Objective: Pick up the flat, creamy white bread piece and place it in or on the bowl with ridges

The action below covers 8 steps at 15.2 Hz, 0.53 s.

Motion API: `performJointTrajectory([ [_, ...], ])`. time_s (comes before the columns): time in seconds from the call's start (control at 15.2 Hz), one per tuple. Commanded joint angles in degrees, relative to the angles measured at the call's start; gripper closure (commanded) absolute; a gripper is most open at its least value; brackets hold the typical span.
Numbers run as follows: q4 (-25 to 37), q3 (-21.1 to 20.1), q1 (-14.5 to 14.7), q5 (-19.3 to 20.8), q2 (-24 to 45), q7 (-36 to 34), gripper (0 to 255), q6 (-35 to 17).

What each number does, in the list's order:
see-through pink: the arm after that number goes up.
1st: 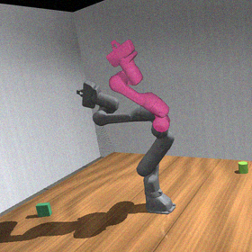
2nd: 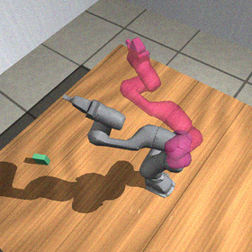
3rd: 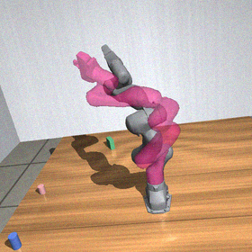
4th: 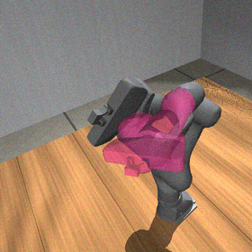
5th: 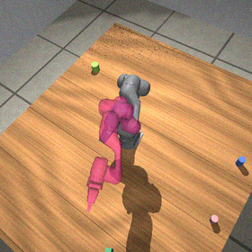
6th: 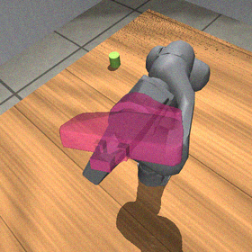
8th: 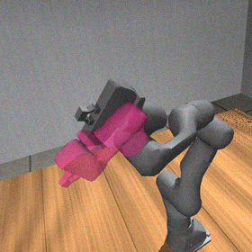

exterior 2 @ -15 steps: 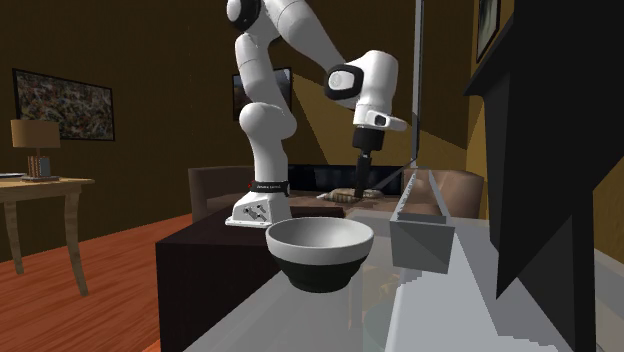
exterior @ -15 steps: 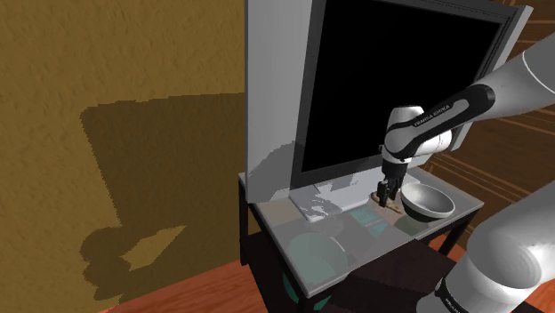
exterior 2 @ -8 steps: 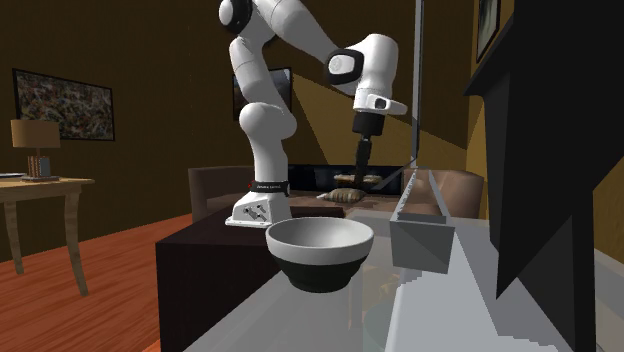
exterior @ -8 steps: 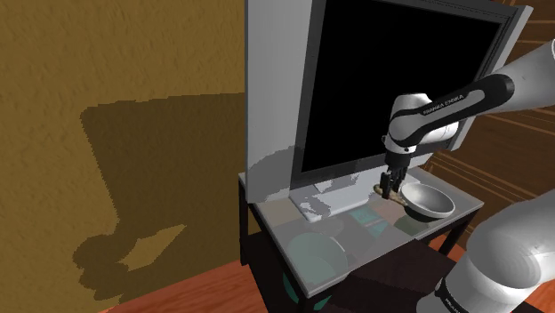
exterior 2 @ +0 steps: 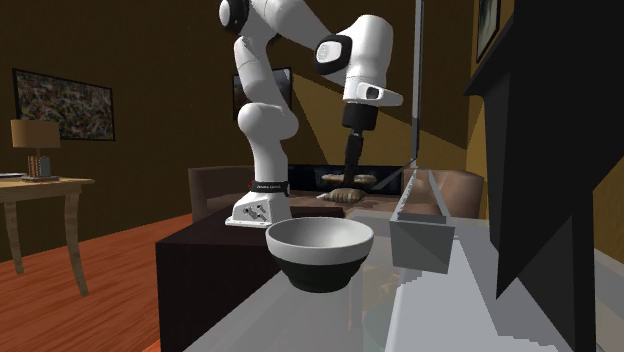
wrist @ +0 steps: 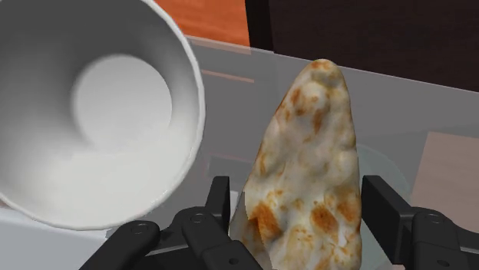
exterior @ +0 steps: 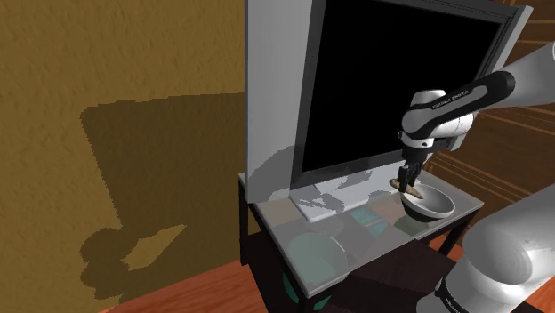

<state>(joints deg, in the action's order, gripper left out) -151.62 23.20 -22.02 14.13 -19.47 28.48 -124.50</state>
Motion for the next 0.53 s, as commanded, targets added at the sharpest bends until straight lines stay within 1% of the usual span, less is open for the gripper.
performJointTrajectory([
  [0.0, 1.89, 2.09, -1.18, 0.64, 1.52, 3.11, 255, 0.05],
  [0.26, 6.4, 6.36, -2.99, 0.7, 5.87, 9.6, 255, -0.46],
  [0.46, 10.37, 9.38, -4.06, -0.36, 9.79, 14.8, 255, -0.8],
])
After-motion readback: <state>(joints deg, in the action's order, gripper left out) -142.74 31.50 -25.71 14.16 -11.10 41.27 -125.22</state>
